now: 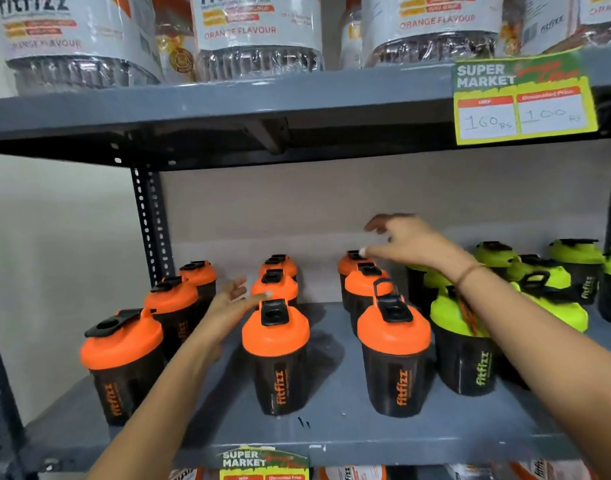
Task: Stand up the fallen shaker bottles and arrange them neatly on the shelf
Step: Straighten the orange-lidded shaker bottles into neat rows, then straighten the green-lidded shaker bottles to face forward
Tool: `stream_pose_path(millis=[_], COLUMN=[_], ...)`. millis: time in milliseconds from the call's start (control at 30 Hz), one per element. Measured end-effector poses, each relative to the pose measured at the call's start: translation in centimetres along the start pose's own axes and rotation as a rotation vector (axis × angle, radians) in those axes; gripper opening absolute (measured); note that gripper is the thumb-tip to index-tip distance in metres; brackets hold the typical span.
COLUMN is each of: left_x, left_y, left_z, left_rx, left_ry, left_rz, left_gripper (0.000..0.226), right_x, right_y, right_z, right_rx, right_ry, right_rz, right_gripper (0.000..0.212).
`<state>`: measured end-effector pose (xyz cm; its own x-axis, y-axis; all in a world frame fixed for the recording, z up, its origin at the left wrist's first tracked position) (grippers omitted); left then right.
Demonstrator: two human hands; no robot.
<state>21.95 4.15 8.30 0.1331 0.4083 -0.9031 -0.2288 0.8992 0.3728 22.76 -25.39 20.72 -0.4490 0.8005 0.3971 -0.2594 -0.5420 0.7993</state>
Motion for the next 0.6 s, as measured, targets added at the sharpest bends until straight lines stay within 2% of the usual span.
stream_pose_path(millis=[67,167,267,333,600], left_x=[0.3,0.4,0.5,0.8,1.5], left_y=[-0.9,-1.8,-2.0,-2.0,-1.7], left_z=[0.8,1.4,2.0,2.3,2.6], left_rx=[0.074,0.121,0.106,0.093,0.074], left_ry=[0.019,0.003,-0.028,-0.03,-0.016], left_rz=[0.005,0.098,0.186,0.205,0.259], left_gripper=[0.097,0.092,0.081,0.082,0.076], right_x=[-1.5,-3.4,-4.0,-4.0,-3.8], right_y=[-3.1,-5.7,-6.7,-7.2,-7.3], right_z=[1.9,3.1,3.5,3.4,2.9], right_rx=[0.213,0.387,0.449,0.484,0.49], right_ry=[-0.084,-0.184,-0.23,-0.253,-0.276], right_rz=[-0.107,-0.221,-0.205,-0.21,-0.202], right_gripper=[0.075,0.097,0.111,0.116,0.112])
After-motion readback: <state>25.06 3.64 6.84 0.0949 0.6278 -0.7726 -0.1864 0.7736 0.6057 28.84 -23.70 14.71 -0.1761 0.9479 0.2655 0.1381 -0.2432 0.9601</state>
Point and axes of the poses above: each hand's wrist, its own z-axis towards the middle knuckle, its own y-axis out of the back of the hand, x = y × z, the point moved 8 cm from there along z, towards the middle knuckle, and after that the axes turned 14 degrees about z, right-handed, at the moved point
